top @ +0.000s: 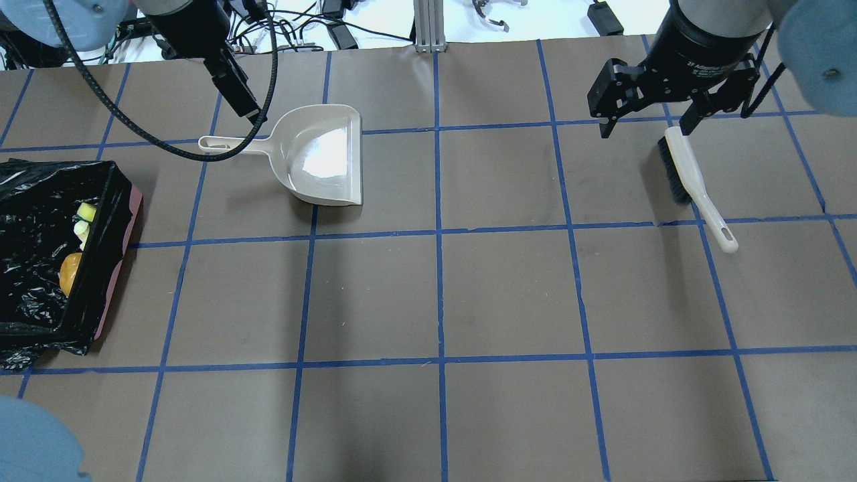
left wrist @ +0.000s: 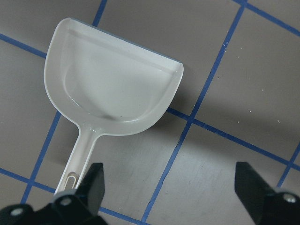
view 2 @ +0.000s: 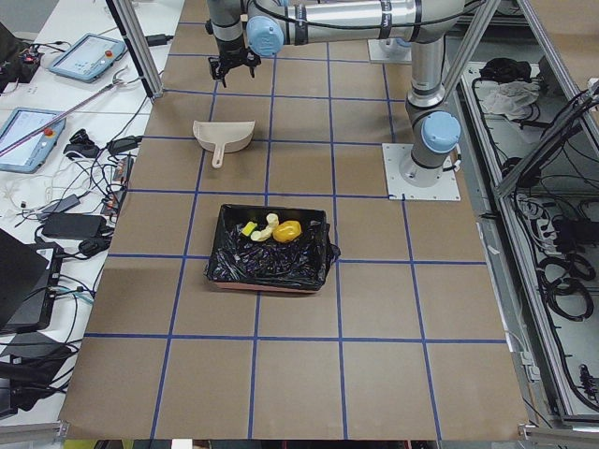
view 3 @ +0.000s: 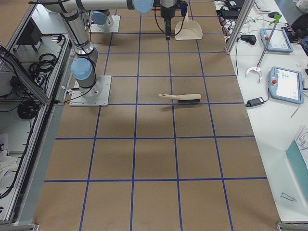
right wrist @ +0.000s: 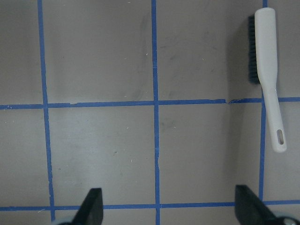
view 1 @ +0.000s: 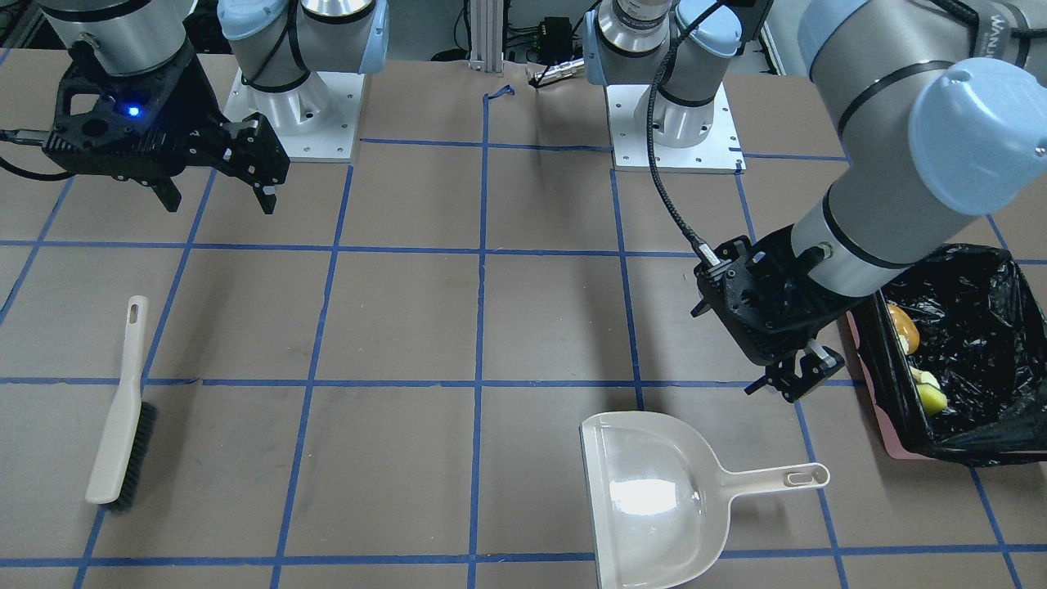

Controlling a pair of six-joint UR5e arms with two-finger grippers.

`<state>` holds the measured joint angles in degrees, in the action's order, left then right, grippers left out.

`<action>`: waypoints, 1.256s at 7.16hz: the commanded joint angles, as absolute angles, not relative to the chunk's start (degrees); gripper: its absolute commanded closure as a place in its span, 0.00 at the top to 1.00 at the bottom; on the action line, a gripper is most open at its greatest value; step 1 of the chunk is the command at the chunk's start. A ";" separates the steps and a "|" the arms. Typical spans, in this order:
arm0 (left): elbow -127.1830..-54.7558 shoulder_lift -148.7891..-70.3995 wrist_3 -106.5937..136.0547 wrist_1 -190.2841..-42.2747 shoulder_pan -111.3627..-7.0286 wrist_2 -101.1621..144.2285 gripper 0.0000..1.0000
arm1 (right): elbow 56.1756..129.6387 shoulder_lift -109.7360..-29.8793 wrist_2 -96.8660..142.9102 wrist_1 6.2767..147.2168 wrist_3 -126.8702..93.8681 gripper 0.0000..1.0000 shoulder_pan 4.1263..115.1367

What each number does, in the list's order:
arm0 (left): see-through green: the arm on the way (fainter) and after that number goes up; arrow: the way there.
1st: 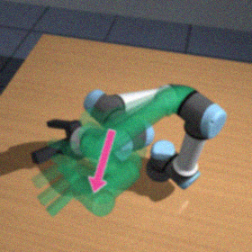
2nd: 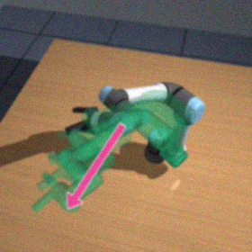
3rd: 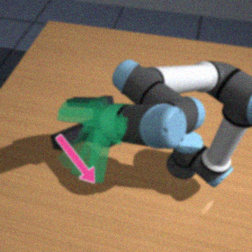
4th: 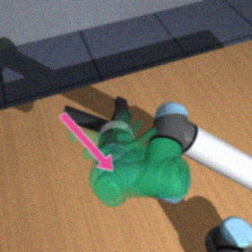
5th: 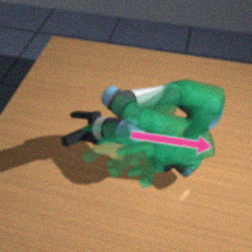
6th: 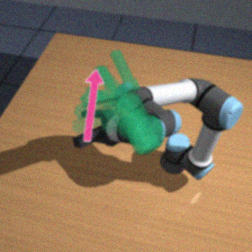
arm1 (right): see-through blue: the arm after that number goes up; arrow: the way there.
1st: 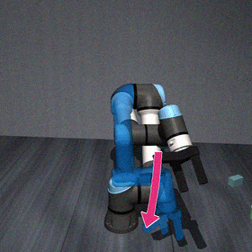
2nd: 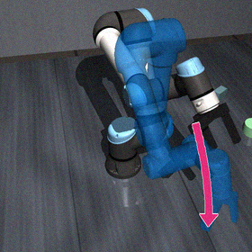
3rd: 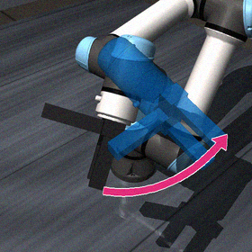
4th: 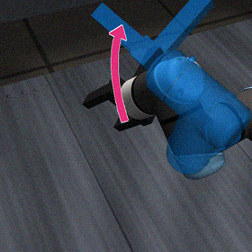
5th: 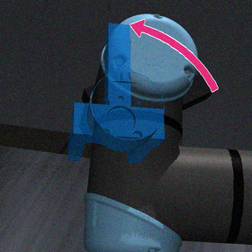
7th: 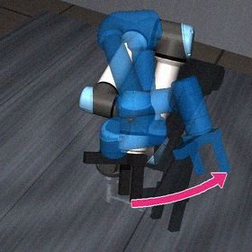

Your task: Sweep and dump trash into bin

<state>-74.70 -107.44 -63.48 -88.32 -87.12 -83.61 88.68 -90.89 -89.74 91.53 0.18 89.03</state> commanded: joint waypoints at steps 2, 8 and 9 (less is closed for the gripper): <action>-75.58 -103.37 -44.30 -90.79 -88.59 -82.97 1.00 | 88.68 -90.88 -89.74 91.50 0.18 1.00 89.03; -79.19 -100.46 -19.74 -88.26 -88.51 -83.41 1.00 | 88.68 -90.97 -89.65 91.49 0.18 1.00 89.03; -79.54 -100.55 -18.99 -87.63 -88.77 -83.76 1.00 | 88.68 -90.97 -89.65 91.49 0.18 1.00 89.03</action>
